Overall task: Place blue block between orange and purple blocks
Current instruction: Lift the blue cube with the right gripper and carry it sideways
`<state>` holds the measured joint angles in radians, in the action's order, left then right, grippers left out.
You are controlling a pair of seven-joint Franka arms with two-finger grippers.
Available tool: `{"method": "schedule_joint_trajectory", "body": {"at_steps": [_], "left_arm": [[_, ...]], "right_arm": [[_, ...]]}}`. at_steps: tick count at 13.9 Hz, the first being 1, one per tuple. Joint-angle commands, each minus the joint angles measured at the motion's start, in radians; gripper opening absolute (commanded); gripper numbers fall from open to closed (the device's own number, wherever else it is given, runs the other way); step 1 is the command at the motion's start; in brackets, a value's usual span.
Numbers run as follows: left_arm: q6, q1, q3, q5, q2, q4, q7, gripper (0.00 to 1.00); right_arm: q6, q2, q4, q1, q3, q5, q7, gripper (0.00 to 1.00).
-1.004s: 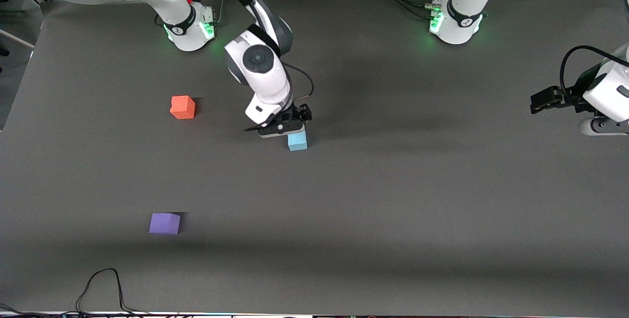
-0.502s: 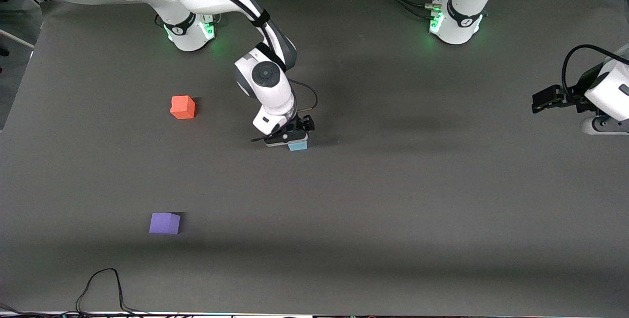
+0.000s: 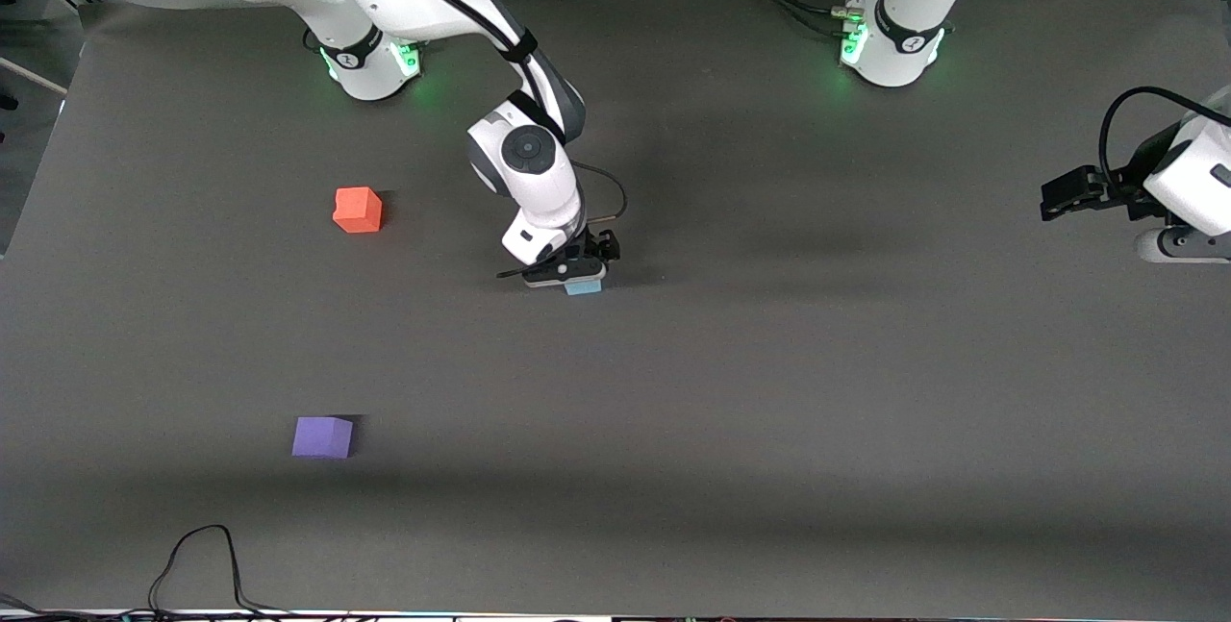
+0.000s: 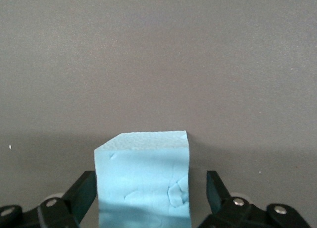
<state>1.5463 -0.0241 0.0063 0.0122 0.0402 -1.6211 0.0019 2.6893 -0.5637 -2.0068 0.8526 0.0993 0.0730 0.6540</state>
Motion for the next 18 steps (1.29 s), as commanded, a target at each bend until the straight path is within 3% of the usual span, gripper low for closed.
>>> {"method": "schedule_joint_trajectory", "body": {"at_steps": [1, 3, 6, 10, 15, 18], "left_arm": [[-0.002, -0.011, 0.009, -0.014, -0.023, -0.017, 0.013, 1.0], [0.001, -0.013, 0.009, -0.015, -0.019, -0.017, 0.013, 1.0], [0.008, -0.014, 0.009, -0.015, -0.019, -0.017, 0.013, 1.0], [0.015, -0.019, 0.008, -0.015, -0.017, -0.017, 0.013, 1.0], [0.018, -0.019, 0.009, -0.015, -0.017, -0.017, 0.013, 1.0], [0.018, -0.019, 0.009, -0.015, -0.017, -0.01, 0.013, 1.0]], "right_arm": [[0.011, -0.004, 0.01, 0.017, 0.014, -0.001, 0.024, 0.62], [0.009, -0.002, 0.011, 0.017, 0.014, -0.001, 0.026, 0.46], [-0.059, 0.062, 0.025, 0.005, 0.023, -0.002, 0.01, 0.41], [-0.455, 0.186, 0.216, -0.012, 0.033, -0.001, 0.009, 0.4], [-0.802, 0.202, 0.56, -0.075, 0.045, 0.099, -0.007, 0.4], [-0.928, 0.261, 0.586, -0.138, 0.053, 0.102, -0.14, 0.4]]}}
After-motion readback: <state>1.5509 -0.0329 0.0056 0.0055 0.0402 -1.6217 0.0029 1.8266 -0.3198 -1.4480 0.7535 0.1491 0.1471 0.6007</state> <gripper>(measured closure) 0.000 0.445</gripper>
